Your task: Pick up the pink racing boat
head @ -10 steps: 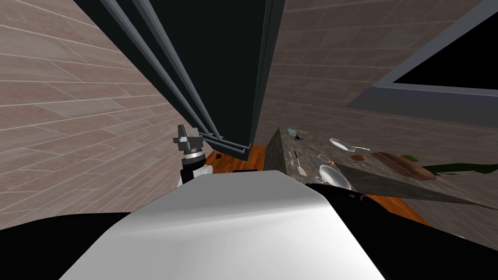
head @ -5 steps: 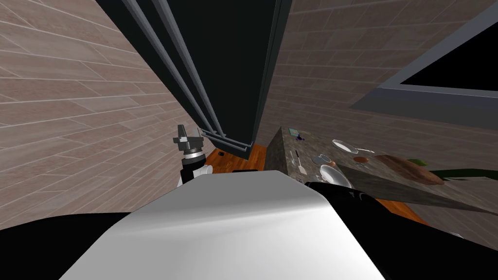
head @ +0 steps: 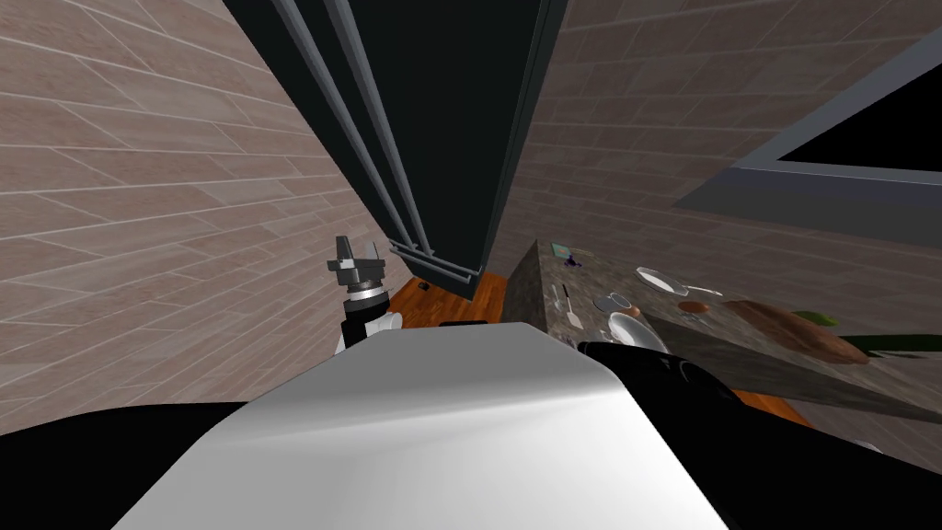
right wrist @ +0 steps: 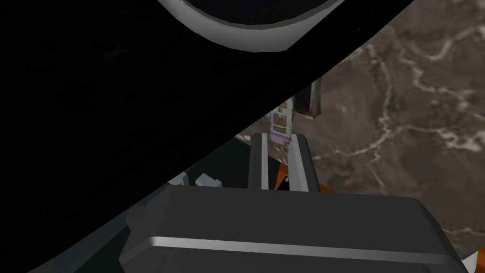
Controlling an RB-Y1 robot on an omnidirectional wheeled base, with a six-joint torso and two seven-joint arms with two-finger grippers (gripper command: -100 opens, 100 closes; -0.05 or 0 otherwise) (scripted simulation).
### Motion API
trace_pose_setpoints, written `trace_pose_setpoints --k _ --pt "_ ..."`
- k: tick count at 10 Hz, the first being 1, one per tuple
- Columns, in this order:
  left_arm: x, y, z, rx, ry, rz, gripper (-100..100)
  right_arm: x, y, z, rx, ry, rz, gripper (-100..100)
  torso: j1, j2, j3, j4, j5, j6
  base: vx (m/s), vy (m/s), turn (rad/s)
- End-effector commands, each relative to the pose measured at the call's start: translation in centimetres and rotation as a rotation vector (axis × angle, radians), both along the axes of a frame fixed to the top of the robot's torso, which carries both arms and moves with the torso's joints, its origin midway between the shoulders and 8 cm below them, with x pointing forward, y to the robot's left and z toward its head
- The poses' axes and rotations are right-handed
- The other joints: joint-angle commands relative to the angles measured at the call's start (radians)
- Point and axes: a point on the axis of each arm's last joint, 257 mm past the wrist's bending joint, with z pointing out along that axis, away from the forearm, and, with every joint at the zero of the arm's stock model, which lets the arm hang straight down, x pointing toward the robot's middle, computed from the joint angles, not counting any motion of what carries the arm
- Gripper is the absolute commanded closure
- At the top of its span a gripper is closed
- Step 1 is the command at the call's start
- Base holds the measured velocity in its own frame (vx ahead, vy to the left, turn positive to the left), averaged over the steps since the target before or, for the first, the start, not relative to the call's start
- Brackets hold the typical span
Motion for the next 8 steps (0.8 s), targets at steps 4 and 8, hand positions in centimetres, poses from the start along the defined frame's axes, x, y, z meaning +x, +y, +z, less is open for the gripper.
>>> trace_pose_setpoints --k 4,8 --pt "0.0 0.0 0.0 0.0 0.0 0.0 0 2.0 -1.3 0.4 -0.019 -0.01 -0.027 100 -0.001 -0.002 -0.001 0.0 0.0 0.002 -0.067 0.024 0.068" --pt "0.0 0.0 0.0 0.0 0.0 0.0 0 3.6 -2.2 1.0 -0.021 -0.036 -0.076 100 0.002 0.002 0.001 0.001 0.001 0.001 -0.092 0.044 0.116"
